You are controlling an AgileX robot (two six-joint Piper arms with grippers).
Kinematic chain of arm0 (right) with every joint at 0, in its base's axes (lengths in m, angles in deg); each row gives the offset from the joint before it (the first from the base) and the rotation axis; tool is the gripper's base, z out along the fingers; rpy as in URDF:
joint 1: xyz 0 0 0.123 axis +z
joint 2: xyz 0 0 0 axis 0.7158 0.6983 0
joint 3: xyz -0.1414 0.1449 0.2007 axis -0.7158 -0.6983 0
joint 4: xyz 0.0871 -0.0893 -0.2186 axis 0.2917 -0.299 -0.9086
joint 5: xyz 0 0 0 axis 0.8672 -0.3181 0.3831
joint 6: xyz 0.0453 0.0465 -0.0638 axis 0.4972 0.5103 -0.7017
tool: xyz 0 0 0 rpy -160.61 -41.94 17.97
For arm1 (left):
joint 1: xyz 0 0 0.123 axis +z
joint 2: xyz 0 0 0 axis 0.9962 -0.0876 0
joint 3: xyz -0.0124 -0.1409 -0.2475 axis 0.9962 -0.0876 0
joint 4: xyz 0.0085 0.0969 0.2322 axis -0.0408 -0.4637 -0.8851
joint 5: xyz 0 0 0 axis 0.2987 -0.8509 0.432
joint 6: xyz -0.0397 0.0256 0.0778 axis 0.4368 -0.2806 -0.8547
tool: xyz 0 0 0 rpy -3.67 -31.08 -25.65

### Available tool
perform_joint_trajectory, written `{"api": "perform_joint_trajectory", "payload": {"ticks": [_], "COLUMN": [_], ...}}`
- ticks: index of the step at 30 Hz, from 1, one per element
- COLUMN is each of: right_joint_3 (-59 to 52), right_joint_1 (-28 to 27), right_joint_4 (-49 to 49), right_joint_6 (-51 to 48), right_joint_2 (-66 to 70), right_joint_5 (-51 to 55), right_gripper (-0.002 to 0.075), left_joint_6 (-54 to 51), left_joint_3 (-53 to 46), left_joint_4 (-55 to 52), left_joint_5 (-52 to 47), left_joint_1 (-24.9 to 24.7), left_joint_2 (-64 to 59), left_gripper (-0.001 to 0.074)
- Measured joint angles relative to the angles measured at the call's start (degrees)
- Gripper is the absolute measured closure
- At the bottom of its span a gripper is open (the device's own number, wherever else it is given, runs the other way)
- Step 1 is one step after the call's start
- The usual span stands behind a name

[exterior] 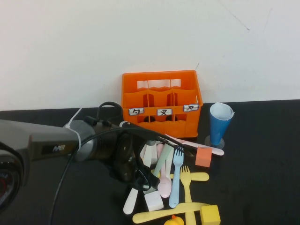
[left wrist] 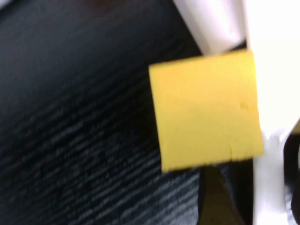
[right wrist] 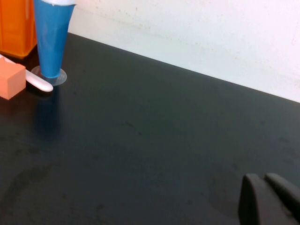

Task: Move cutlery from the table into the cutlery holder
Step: Pick up the knife, then place the knife on the box

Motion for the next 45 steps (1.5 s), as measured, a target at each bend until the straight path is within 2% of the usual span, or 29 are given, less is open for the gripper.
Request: {"api": "perform_joint_trajectory", "payload": {"ticks": [13,16,19,25,33,36,39,45], "right_joint_3": [0.0,0.0,0.0,0.0,0.0,0.0,0.0,0.0], "right_joint_1": [0.0,0.0,0.0,0.0,0.0,0.0,0.0,0.0], "right_joint_4": [0.0,0.0,0.0,0.0,0.0,0.0,0.0,0.0], "right_joint_6": [0.0,0.0,0.0,0.0,0.0,0.0,0.0,0.0], "right_joint_2": [0.0,0.0,0.0,0.0,0.0,0.0,0.0,0.0], "right_joint_5": [0.0,0.0,0.0,0.0,0.0,0.0,0.0,0.0], "right_gripper": [0.0729,0.0729,0.0729,0.0729,0.0729,0.0729,0.0729,0.0729], "left_joint_6": [0.0,0.0,0.0,0.0,-2.16,-2.84,-2.91,-2.91], "left_joint_3": [0.0,0.12,0.12,0.12,-1.56,-5.67,-12.47,-23.47], "left_joint_4": [1.06,1.15,1.15,1.03,0.77,0.56,0.48,0.35], "left_joint_5": [0.67,0.58,0.18,-3.6,-6.14,-2.15,6.94,33.69], "left_joint_1": [0.0,0.0,0.0,0.0,-0.1,-0.1,-0.1,-0.1], "left_joint_2": [-2.1,-2.1,-2.1,0.03,13.34,21.48,29.16,38.08], "left_gripper": [0.0413,0.0479,0.0617,0.0622,0.0622,0.0622,0.0622,0.0622]}}
